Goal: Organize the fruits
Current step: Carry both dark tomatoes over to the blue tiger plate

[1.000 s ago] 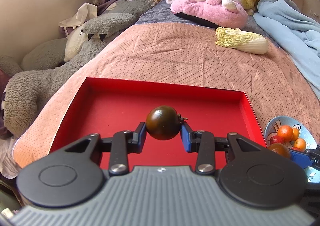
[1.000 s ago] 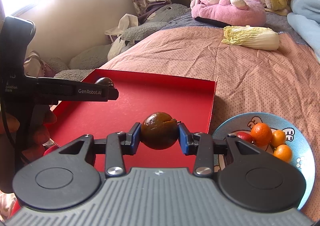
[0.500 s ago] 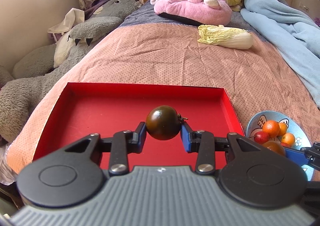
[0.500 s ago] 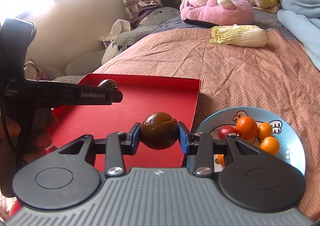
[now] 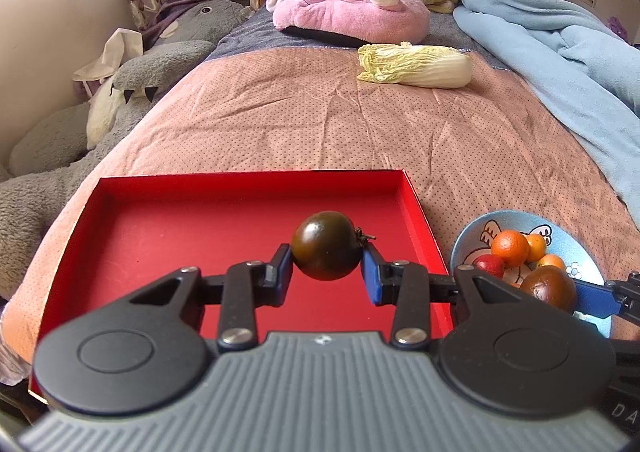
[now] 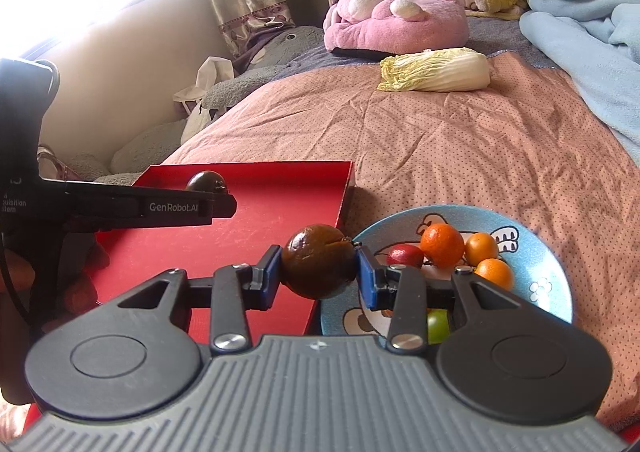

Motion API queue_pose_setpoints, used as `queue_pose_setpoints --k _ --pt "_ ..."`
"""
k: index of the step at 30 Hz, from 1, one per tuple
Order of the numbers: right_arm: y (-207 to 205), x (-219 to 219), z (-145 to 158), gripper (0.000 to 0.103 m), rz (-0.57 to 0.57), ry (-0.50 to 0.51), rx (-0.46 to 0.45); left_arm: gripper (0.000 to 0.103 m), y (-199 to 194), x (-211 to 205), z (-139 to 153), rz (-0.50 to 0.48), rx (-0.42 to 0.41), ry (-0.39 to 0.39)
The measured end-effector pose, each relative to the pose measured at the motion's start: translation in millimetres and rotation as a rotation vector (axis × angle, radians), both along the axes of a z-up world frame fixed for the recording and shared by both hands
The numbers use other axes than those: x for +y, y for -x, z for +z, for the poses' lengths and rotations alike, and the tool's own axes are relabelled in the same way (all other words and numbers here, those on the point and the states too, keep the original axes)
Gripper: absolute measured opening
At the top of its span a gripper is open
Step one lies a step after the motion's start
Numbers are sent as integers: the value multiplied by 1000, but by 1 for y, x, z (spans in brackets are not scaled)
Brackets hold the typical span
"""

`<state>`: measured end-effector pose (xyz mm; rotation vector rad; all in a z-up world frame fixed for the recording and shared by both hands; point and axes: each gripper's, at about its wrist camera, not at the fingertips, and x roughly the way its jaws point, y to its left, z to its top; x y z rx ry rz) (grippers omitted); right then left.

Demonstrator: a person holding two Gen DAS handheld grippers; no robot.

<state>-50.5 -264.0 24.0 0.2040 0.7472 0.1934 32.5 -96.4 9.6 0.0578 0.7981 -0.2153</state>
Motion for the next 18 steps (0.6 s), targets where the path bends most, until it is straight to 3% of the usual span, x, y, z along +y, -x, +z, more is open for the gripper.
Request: queue_pose_setpoints --k 18 --pt "18 -54 -16 45 -130 -11 32 40 7 -56 -5 -125 13 -7"
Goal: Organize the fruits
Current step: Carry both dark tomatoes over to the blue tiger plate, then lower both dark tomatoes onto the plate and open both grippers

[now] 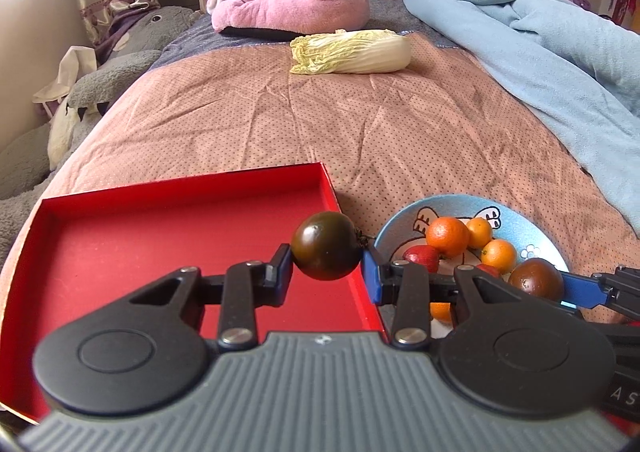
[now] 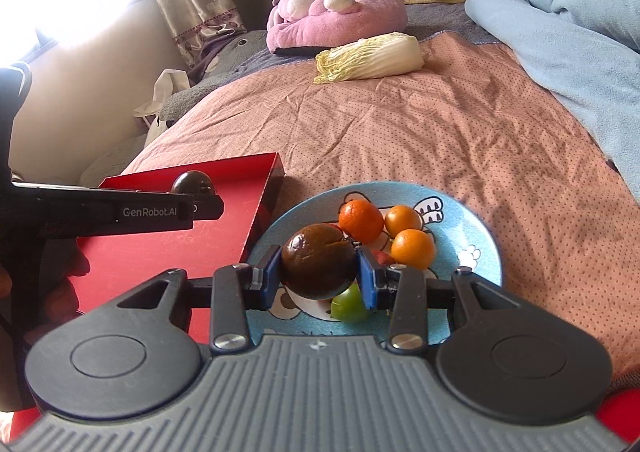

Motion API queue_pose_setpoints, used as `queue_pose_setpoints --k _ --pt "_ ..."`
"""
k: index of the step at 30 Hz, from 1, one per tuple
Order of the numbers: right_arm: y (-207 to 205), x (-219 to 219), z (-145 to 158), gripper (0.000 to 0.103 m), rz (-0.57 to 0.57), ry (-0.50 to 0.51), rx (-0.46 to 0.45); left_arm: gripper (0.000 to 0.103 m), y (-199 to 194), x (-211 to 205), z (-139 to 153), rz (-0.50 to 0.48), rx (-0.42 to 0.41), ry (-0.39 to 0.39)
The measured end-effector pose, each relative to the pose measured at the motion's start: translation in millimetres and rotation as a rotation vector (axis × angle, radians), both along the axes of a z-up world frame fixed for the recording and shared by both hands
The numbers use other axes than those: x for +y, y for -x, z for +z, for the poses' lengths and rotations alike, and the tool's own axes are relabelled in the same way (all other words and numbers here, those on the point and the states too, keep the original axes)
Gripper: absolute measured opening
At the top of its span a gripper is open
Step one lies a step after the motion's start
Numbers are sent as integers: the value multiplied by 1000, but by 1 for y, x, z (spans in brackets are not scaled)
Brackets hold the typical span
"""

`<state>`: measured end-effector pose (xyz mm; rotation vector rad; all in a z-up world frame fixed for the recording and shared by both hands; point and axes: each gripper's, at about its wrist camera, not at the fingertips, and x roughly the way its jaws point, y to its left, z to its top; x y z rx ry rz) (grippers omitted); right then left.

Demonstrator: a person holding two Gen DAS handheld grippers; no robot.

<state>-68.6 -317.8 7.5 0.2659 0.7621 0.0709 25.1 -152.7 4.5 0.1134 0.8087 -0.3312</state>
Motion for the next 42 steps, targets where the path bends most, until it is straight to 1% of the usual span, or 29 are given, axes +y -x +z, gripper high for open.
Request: queue_pose_setpoints --k 16,25,28,32,38,42 --pt "11 -23 -11 45 -50 -4 26 40 0 -49 -14 -100 35 -12" --pt "13 -25 -15 45 -53 -8 32 41 2 -82 -24 -171 37 -46" --pt "13 -26 -17 45 -55 -10 34 41 2 -87 -29 -182 42 -59" --pt "14 -29 -19 45 -62 -12 38 41 0 -90 -32 -185 48 -58" --pt "14 -29 -21 45 -59 -14 39 42 -1 -92 -29 -200 43 -48" --pt "14 -28 -21 45 -56 -15 41 42 3 -95 -27 -213 31 -58"
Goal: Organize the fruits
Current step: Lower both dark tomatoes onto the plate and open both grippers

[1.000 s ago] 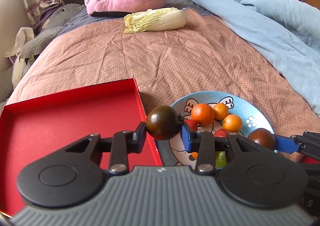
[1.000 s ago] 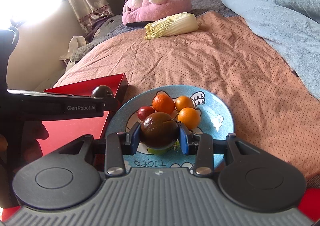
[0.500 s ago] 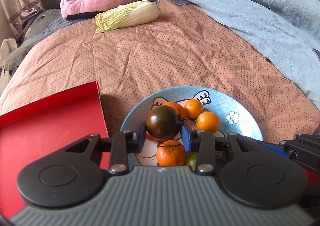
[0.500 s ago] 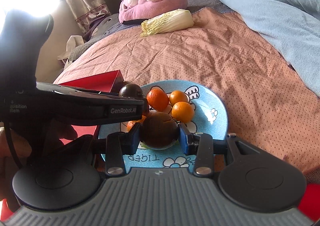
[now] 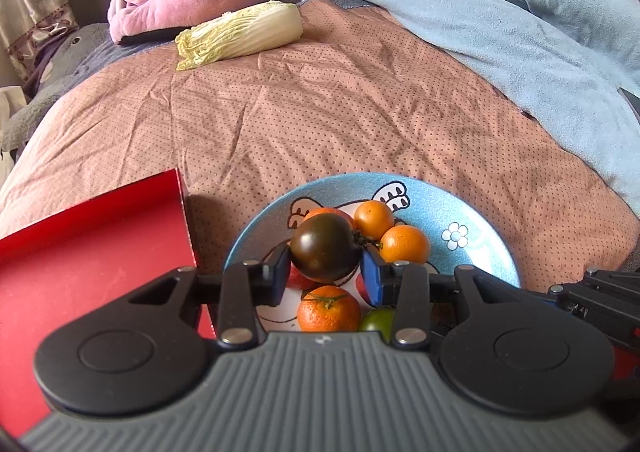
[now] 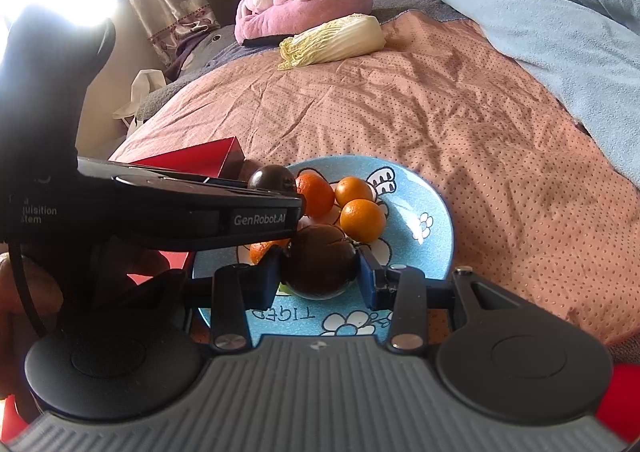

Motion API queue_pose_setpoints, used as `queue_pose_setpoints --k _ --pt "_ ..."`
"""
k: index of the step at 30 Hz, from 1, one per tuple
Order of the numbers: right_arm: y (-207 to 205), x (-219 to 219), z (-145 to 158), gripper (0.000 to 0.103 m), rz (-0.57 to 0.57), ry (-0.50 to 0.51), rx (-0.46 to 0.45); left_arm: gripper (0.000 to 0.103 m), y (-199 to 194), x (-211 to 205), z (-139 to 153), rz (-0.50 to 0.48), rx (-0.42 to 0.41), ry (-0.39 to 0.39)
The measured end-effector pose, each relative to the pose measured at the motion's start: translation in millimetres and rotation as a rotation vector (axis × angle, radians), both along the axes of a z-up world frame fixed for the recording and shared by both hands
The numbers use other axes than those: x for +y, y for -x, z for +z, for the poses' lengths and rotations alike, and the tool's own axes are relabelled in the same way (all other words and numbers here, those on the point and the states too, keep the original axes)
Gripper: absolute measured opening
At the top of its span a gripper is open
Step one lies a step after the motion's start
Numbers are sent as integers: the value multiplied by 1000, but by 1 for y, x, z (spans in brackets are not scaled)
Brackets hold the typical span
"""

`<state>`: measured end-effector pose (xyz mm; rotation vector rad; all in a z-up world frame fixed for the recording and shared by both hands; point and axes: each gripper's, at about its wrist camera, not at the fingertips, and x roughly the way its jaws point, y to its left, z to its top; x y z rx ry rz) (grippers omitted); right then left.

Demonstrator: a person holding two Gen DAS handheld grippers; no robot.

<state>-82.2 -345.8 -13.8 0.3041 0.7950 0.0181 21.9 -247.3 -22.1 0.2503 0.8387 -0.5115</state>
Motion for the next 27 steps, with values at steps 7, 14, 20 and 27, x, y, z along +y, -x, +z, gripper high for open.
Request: queue_pose_setpoints --k 7,14,20,27 --pt "0 0 0 46 -2 -2 2 45 4 1 8 -6 -11 24" --pt "-9 5 2 46 10 8 -6 45 11 16 20 5 -30 55" --pt "-30 14 1 46 33 31 -4 45 17 39 28 32 -46 67" --pt "-46 24 -3 47 44 59 -3 45 20 66 38 71 -63 75"
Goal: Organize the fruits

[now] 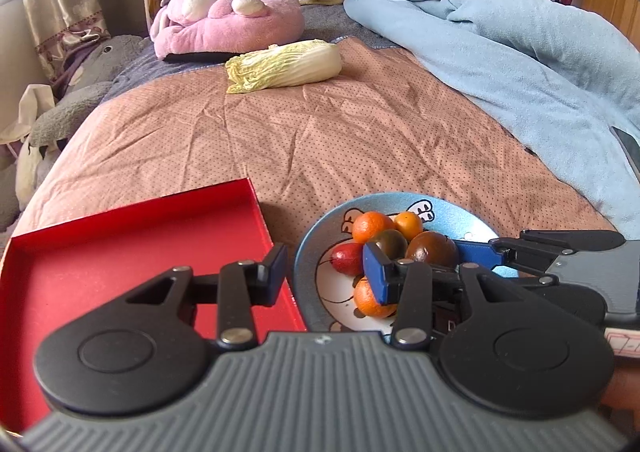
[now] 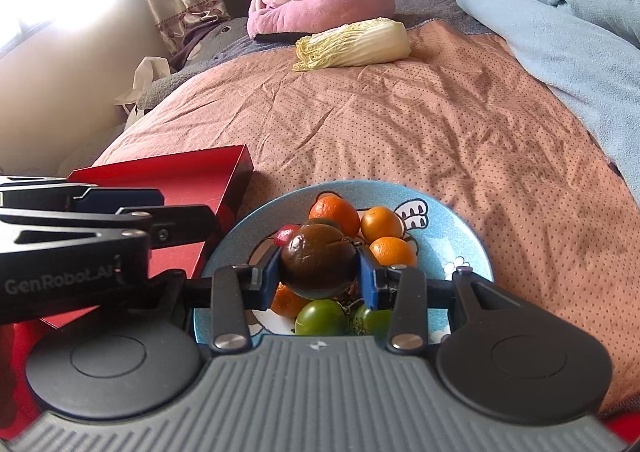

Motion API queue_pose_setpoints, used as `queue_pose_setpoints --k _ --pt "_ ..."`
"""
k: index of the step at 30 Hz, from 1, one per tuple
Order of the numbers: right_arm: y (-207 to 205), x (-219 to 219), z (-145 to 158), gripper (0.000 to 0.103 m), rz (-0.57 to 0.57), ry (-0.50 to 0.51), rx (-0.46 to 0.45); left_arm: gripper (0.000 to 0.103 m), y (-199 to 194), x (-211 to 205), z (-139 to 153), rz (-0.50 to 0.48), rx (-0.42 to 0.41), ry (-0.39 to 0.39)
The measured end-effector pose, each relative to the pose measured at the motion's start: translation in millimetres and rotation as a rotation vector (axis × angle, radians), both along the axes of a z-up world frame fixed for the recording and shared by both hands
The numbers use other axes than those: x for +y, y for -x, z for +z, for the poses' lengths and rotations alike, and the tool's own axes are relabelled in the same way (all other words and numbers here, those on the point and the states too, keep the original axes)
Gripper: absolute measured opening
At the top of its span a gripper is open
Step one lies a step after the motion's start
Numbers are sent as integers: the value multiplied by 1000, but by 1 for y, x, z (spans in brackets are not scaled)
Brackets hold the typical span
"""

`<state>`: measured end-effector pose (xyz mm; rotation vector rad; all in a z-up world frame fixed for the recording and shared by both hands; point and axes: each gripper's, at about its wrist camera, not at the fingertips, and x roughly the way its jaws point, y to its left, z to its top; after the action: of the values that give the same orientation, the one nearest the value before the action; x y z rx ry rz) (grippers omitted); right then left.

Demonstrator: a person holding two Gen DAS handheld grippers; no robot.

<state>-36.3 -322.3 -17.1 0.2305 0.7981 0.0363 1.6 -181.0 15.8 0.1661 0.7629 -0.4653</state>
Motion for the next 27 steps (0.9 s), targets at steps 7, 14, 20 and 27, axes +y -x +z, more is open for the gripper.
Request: queue_pose_setpoints --k 7,14,20,27 --pt "2 -2 10 93 -30 15 -57 69 3 26 14 55 -27 44" --pt "14 -17 28 100 -97 -35 -104 74 15 41 22 54 -80 21" --pt "36 -24 46 103 -125 -27 -122 74 31 44 20 22 -76 7" --pt "75 -33 53 103 -135 7 -90 74 50 41 14 -11 -72 -31"
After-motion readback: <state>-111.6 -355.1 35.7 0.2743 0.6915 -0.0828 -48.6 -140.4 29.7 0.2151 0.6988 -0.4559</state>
